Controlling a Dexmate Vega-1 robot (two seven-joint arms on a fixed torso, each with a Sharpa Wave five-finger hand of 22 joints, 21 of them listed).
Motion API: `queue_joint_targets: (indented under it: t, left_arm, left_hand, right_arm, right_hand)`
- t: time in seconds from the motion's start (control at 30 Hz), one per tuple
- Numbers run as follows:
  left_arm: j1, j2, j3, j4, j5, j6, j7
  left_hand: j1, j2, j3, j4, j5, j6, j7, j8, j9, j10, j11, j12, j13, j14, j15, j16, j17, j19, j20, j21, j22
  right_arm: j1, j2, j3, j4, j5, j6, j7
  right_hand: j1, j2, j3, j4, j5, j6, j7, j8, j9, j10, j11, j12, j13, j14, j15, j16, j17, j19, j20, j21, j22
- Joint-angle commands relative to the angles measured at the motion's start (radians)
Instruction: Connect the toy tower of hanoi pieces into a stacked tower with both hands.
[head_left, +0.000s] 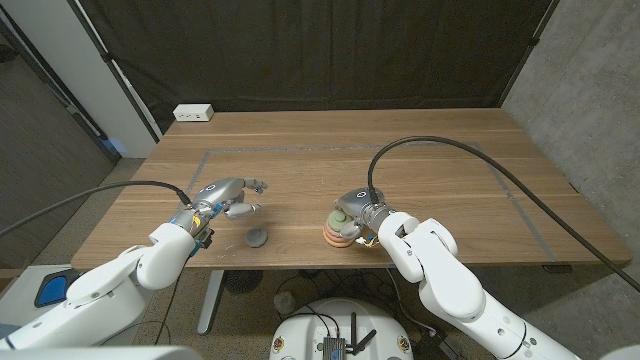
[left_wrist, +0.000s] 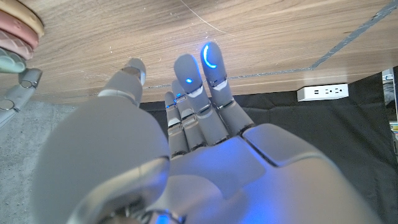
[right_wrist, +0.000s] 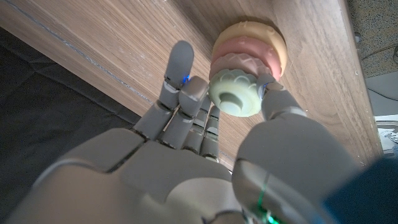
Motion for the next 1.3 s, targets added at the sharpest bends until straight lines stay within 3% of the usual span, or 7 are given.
queue_joint_targets:
  t: [0.03, 0.4, 0.8, 1.03, 1.3]
  left_arm:
    - [0.012, -0.001, -0.011, -0.001, -0.001, -0.002, 0.006]
    - [0.019, -0.006, -0.022, -0.004, 0.002, -0.01, 0.009]
    - [0.019, -0.026, -0.022, -0.028, 0.009, 0.008, 0.013]
    - [0.039, -0.04, -0.058, -0.054, 0.016, 0.036, 0.006]
    - [0.038, -0.071, -0.035, -0.074, 0.028, 0.066, 0.015]
  left_hand:
    - [-0.002, 0.003, 0.005, 0.005, -0.004, 0.006, -0.002, -0.001, 0.005, -0.002, -0.002, -0.003, 0.004, 0.002, -0.032, -0.001, 0.004, 0.006, -0.133, -0.001, 0.001]
    - [-0.001, 0.003, 0.006, 0.004, -0.004, 0.006, -0.003, -0.001, 0.006, -0.002, -0.002, -0.003, 0.005, 0.001, -0.032, -0.001, 0.003, 0.007, -0.133, 0.0, 0.002]
    - [-0.004, 0.002, 0.006, 0.005, -0.005, 0.004, -0.004, -0.002, 0.006, -0.005, -0.003, -0.004, 0.006, 0.0, -0.032, -0.001, 0.003, 0.007, -0.133, -0.001, 0.0]
    - [-0.004, 0.001, 0.007, 0.004, -0.005, 0.001, -0.003, -0.004, 0.006, -0.008, -0.003, -0.005, 0.006, 0.004, -0.032, 0.003, 0.006, 0.006, -0.133, -0.002, 0.0]
    - [-0.004, 0.0, 0.007, 0.004, -0.005, 0.001, -0.005, -0.003, 0.006, -0.007, -0.003, -0.004, 0.007, 0.005, -0.032, 0.004, 0.006, 0.007, -0.133, -0.001, 0.001]
  right_arm:
    - [-0.012, 0.009, 0.011, -0.016, -0.019, 0.005, 0.017]
    - [-0.045, 0.014, 0.034, -0.041, -0.048, -0.009, 0.025]
    - [-0.118, 0.025, 0.097, -0.079, -0.047, -0.063, -0.054]
    - [-0.158, 0.032, 0.145, -0.09, -0.041, -0.103, -0.122]
    - [-0.217, 0.022, 0.195, -0.094, -0.012, -0.141, -0.228]
  right_hand:
    - [-0.014, -0.003, -0.006, -0.001, -0.005, -0.009, 0.003, -0.006, 0.0, -0.008, 0.002, 0.001, 0.0, -0.007, -0.036, -0.009, -0.002, -0.007, -0.073, -0.008, 0.001]
    - [-0.014, 0.001, -0.003, -0.004, -0.015, -0.005, 0.004, -0.002, -0.001, -0.005, 0.0, 0.01, -0.007, -0.022, -0.037, -0.025, -0.011, -0.009, -0.073, -0.011, 0.001]
    - [0.001, 0.024, 0.01, -0.008, -0.019, 0.016, 0.009, 0.007, -0.003, 0.019, -0.007, 0.022, -0.016, -0.016, -0.037, -0.027, -0.008, -0.005, -0.074, -0.012, 0.003]
    - [0.006, 0.034, 0.015, -0.009, -0.02, 0.036, -0.018, 0.017, -0.001, 0.048, -0.02, 0.032, -0.021, -0.005, -0.037, -0.021, -0.001, -0.003, -0.073, -0.014, 0.001]
    - [0.023, 0.051, 0.025, -0.014, -0.018, 0.072, -0.039, 0.035, 0.006, 0.069, -0.035, 0.038, -0.02, 0.01, -0.037, -0.012, 0.004, 0.007, -0.074, -0.011, 0.001]
